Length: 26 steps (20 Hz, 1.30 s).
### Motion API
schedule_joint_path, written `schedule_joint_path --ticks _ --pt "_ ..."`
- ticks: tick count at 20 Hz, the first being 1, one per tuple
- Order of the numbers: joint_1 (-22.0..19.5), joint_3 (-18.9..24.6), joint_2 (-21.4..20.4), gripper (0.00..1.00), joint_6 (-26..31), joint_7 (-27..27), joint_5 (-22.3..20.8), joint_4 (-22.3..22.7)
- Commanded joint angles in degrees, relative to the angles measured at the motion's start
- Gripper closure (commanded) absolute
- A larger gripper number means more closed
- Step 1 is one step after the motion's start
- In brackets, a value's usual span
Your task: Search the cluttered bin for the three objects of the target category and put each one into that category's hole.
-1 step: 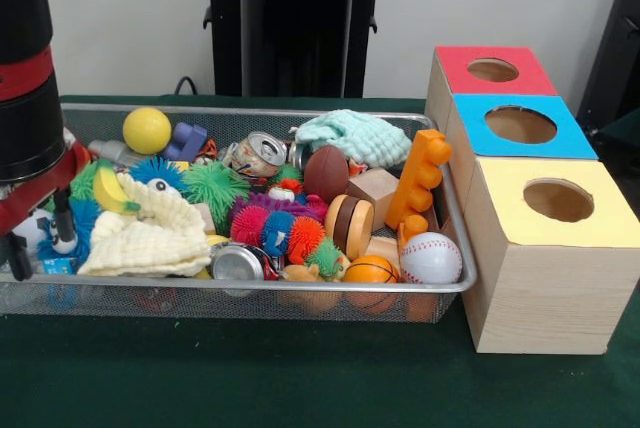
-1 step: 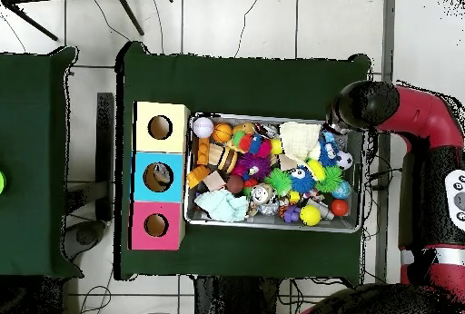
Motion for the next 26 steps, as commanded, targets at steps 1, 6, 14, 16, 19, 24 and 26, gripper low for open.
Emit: schedule_joint_path --ticks 1,6,14,16,19,24,26 --pt "-0.4 -0.5 1.4 0.0 0.9 -15.6 -5.3 2.8" --pt "0.1 -2.1 1.5 0.0 1.7 -10.7 -5.3 2.4" --pt "0.7 -4.4 0.8 0.0 1.3 -5.4 -5.9 2.3" --pt "0.6 -4.8 0.3 0.0 1.2 -5.3 -6.0 2.7" --pt "0.6 -5.3 -0.2 0.0 0.8 -4.0 -5.8 3.5" --pt "1.3 -6.4 -0.9 0.0 0.2 -2.2 -5.5 5.0" --pt "1.5 -6.6 -1.6 0.0 0.3 -2.5 -5.2 6.0"
